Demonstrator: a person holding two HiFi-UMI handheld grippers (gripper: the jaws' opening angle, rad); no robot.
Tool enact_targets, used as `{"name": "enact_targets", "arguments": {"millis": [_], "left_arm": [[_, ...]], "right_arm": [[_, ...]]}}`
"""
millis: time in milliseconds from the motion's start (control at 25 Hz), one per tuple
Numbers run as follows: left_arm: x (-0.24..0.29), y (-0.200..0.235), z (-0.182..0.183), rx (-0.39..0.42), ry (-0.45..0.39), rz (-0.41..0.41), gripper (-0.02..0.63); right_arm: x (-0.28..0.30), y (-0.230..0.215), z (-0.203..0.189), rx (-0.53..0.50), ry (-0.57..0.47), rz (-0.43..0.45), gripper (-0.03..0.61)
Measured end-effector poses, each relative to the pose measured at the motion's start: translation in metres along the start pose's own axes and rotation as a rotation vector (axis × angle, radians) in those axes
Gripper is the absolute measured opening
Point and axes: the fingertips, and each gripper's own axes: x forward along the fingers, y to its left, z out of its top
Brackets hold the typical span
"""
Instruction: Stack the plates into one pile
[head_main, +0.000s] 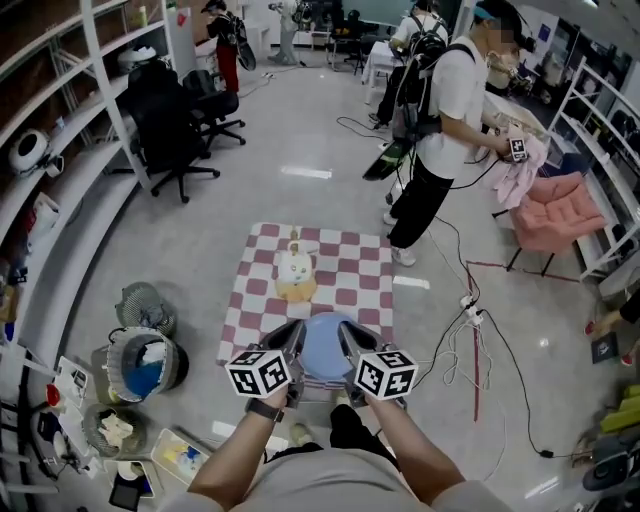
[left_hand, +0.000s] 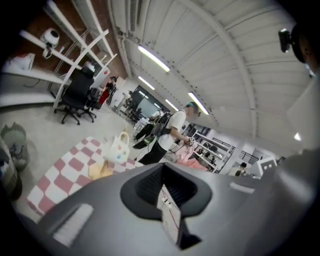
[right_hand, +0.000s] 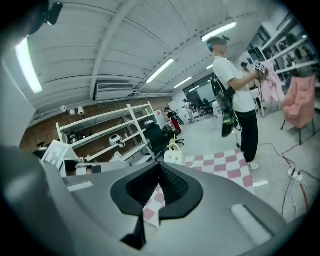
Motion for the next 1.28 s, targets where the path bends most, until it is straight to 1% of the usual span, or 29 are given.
{"name": "enact_targets", "arguments": {"millis": [120,240,320,400,560,800,1000,1280], "left_arm": [[-0.010,-0.027,0.036,0.139,-0.063,-0.027,0.006],[-0.019,-0.052,0.067,0.260,-0.124,-0.047,0.006],[-0.024,-0.066,0.082,0.319,-0.157,-0.058,0.006],[-0.028,-0.078,0.093,0.353,-0.182,-0.073,0.006],[-0.032,-0.095,0.103,0.396,-0.201,-0.090,0.006],[-0.036,-0.116,0.104,0.448,-0.204,-0.110,0.006],[-0.036,-0.118,0.107,0.450,-0.202,-0.111,0.006],[-0.035,-0.116,0.108,0.448,-0.201,-0.108,0.006]], "right_arm": [[-0.008,0.018,0.029,-0.091,-0.046,0.009,0.011],[-0.017,0.032,0.055,-0.152,-0.102,0.018,0.011],[-0.023,0.039,0.070,-0.178,-0.140,0.023,0.011],[-0.028,0.045,0.084,-0.195,-0.173,0.030,0.010],[-0.038,0.053,0.103,-0.211,-0.222,0.041,0.009],[-0.050,0.055,0.110,-0.244,-0.247,0.033,0.009],[-0.052,0.060,0.117,-0.268,-0.251,0.035,0.009],[-0.049,0.059,0.115,-0.266,-0.243,0.032,0.009]]}}
